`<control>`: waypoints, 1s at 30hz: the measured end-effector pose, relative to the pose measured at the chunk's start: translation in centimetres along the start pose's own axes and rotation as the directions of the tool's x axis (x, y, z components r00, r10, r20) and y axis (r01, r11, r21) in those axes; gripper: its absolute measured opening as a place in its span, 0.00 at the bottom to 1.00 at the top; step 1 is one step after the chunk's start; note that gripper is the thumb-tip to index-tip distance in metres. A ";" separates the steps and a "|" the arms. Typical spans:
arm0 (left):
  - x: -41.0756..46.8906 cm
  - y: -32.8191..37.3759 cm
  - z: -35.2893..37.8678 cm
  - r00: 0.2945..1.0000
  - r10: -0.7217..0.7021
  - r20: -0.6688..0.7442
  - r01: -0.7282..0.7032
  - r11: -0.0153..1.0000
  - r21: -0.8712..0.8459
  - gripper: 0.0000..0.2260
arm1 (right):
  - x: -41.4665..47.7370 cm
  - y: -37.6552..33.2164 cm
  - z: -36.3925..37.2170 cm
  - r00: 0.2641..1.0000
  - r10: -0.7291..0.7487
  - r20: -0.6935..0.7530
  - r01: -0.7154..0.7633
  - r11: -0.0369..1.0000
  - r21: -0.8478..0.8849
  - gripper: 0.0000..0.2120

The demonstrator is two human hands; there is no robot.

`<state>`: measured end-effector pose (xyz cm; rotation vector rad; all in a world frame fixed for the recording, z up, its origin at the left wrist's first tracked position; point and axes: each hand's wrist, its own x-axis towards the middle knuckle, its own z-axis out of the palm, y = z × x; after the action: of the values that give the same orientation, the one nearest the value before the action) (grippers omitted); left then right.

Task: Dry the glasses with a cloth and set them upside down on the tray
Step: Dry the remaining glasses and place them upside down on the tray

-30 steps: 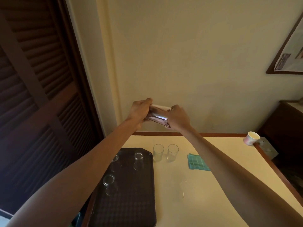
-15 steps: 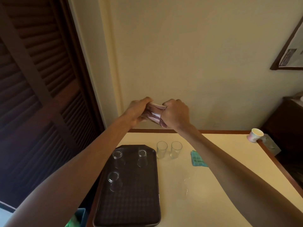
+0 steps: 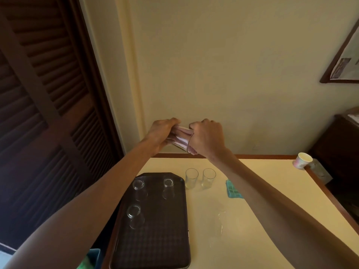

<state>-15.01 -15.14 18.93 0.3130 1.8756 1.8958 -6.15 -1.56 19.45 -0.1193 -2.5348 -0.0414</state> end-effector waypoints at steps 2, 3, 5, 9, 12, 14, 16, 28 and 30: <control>0.3 -0.1 0.3 0.991 0.110 -0.074 -0.109 0.994 0.022 0.10 | -0.1 0.4 1.4 0.995 0.098 0.023 -0.100 0.977 0.187 0.14; 0.3 -0.1 0.3 0.979 0.175 -0.101 -0.173 0.984 0.029 0.10 | 0.0 0.4 1.7 0.968 0.214 0.133 -0.248 0.903 0.351 0.12; 0.3 0.0 0.5 0.950 0.287 -0.127 -0.284 0.958 0.040 0.08 | 0.0 -0.3 2.0 0.727 0.330 0.602 -0.684 0.422 0.595 0.16; -0.2 0.1 0.3 0.944 0.326 -0.054 -0.329 0.943 -0.053 0.07 | 0.4 -0.8 1.7 0.606 0.298 0.738 -0.795 0.198 0.573 0.19; -0.3 0.6 -0.4 0.993 0.106 0.050 -0.098 0.985 -0.145 0.14 | 0.1 0.1 -0.3 0.950 0.216 0.225 -0.281 0.906 0.316 0.13; -0.2 0.7 -0.3 0.998 -0.015 0.063 0.020 0.996 -0.092 0.18 | 0.3 -0.1 -2.1 0.989 0.070 0.131 -0.079 0.995 0.058 0.19; -0.3 0.9 0.3 0.999 -0.038 -0.001 0.037 0.999 -0.014 0.18 | 0.5 0.2 -2.8 0.987 0.046 0.152 -0.046 0.999 0.001 0.15; 0.1 -1.2 -1.5 0.982 0.107 0.158 -0.148 0.950 0.277 0.19 | -1.8 0.0 3.2 0.891 0.353 0.286 -0.454 0.665 0.594 0.24; 0.1 -1.9 -1.8 0.977 -0.010 0.212 -0.047 0.963 0.264 0.21 | -2.2 0.7 3.7 0.945 0.290 0.154 -0.328 0.799 0.505 0.22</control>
<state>-15.63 -16.76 17.00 0.5969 1.9853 1.5493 -6.36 -0.82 15.18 -0.3177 -2.4630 0.7972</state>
